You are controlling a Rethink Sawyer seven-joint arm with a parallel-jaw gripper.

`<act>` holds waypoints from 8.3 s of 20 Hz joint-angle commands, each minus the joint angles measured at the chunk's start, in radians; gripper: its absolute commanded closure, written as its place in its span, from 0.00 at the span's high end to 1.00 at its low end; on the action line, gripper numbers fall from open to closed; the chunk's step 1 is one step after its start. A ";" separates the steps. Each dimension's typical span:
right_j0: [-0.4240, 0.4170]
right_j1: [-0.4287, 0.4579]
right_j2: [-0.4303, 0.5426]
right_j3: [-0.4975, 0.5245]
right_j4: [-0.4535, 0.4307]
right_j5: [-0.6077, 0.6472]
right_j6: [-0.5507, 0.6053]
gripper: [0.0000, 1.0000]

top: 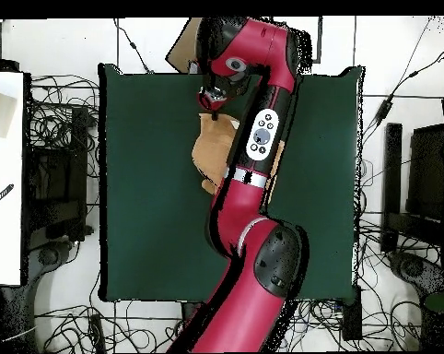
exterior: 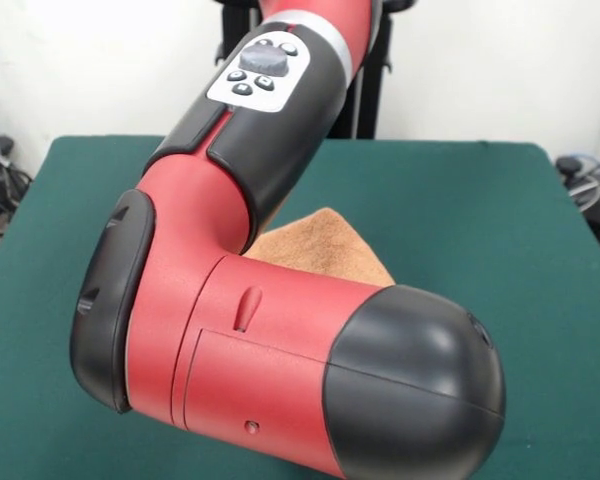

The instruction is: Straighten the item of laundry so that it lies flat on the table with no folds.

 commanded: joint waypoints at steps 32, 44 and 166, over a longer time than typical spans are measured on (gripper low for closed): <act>0.058 -0.013 -0.224 -0.042 0.189 0.023 0.431 0.00; 0.070 -0.025 -0.323 -0.022 0.311 0.012 0.497 0.00; -0.250 -0.594 -0.911 0.930 1.274 -0.083 0.913 1.00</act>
